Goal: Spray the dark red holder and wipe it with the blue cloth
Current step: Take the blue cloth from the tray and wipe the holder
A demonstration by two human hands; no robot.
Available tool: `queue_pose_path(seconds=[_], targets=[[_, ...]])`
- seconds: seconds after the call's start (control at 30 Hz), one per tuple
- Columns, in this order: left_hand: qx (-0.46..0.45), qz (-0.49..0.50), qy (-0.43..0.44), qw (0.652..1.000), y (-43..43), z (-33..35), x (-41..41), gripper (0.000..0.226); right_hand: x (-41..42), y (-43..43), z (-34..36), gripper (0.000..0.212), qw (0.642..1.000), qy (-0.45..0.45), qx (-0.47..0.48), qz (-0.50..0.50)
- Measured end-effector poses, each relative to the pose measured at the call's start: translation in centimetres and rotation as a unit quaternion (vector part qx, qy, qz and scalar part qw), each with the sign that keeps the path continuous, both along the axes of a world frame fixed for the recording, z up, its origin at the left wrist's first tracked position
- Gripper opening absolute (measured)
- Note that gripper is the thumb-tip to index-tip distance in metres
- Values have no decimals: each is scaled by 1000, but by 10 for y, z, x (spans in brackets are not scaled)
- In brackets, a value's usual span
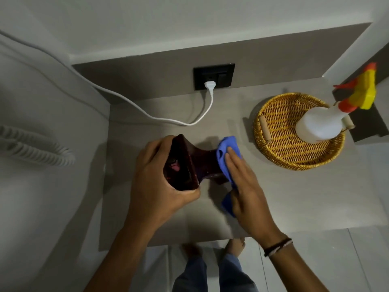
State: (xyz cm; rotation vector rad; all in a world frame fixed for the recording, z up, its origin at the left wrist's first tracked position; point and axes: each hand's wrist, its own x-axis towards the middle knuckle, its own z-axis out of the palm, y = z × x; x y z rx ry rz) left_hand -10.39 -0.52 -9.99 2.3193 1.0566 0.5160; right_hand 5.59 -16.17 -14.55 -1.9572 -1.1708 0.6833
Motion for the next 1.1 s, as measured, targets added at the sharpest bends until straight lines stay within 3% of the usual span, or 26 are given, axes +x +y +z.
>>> queue_pose_path(seconds=[0.07,0.23,0.3,0.37,0.43,0.53,0.6,0.73,0.87,0.9,0.97,1.1], targets=[[-8,9,-5,1000,-1,1,2,99,5,-1,1,83,999,35,-5,-37],[5,-8,13,1000,-2,3,7,92,-43,13,22,82,987,60,131,74],[11,1,14,1000,-2,4,4,92,-23,6,7,81,991,-10,100,88],[-1,15,6,1000,-3,7,1,97,4,-7,-9,84,996,-73,-5,51],[-22,15,5,1000,-7,10,3,99,26,-18,-18,86,997,-63,-47,-26],[-44,61,-19,997,-2,11,7,89,39,-20,-17,78,981,70,-3,-181],[-108,107,-54,987,6,10,7,71,41,-16,-14,74,944,212,14,-254],[-316,170,-112,927,14,6,4,53,31,-7,1,61,884,387,10,-261],[-339,137,-50,929,23,7,-6,101,36,8,4,61,878,412,7,-245],[-339,112,-27,934,23,10,-8,103,40,10,5,61,876,417,5,-242],[-306,58,9,950,20,18,-12,101,46,14,8,58,871,427,-8,-244],[-235,-6,114,965,10,23,-18,145,52,18,15,48,868,431,-48,-243]])
